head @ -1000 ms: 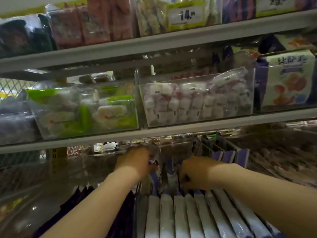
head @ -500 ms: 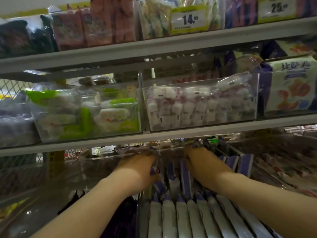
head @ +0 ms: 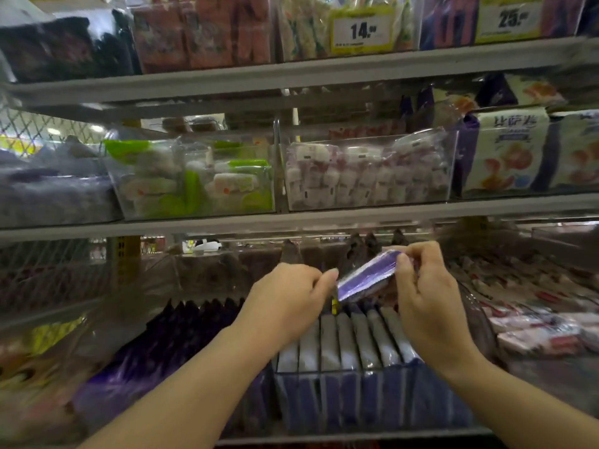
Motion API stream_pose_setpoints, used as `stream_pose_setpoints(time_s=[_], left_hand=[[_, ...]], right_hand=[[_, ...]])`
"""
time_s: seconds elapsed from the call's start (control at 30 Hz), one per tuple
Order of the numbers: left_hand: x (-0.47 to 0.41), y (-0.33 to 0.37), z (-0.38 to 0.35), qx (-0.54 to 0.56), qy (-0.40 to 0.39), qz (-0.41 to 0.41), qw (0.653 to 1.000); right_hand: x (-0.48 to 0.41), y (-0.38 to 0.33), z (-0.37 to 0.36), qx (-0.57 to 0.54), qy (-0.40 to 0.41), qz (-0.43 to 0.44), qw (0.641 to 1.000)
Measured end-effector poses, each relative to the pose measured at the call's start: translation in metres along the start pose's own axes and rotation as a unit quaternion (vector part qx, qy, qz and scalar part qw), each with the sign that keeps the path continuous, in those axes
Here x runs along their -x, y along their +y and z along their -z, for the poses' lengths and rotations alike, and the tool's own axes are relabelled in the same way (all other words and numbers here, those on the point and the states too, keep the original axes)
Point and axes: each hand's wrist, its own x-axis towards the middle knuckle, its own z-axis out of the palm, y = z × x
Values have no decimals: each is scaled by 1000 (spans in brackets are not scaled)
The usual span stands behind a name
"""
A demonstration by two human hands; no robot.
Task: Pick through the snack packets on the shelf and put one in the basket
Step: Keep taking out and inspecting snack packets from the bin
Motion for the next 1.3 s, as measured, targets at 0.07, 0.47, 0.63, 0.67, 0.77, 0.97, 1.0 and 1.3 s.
stream_pose_setpoints(time_s=[0.07, 0.47, 0.63, 0.67, 0.77, 0.97, 1.0, 1.3], left_hand=[[12, 10, -3, 103, -14, 50, 993], [103, 33, -46, 527, -6, 74, 847], [147, 32, -75, 514, -76, 55, 853], [155, 30, -83, 504, -87, 60, 857], [175, 24, -105, 500, -115, 76, 855], [194, 23, -129, 551, -63, 141, 820], [196, 22, -132, 558, -65, 149, 813], [216, 16, -146, 613, -94, 240, 747]], right_hand=[[18, -13, 10, -53, 0, -19, 998], [111, -35, 51, -239, -75, -219, 943], [132, -24, 59, -315, -112, -309, 890], [139, -21, 61, -319, -117, -316, 886], [160, -10, 65, -320, -138, -344, 872], [193, 9, 68, -263, -233, -370, 860], [195, 11, 68, -253, -265, -373, 852], [207, 13, 72, -287, -256, -456, 802]])
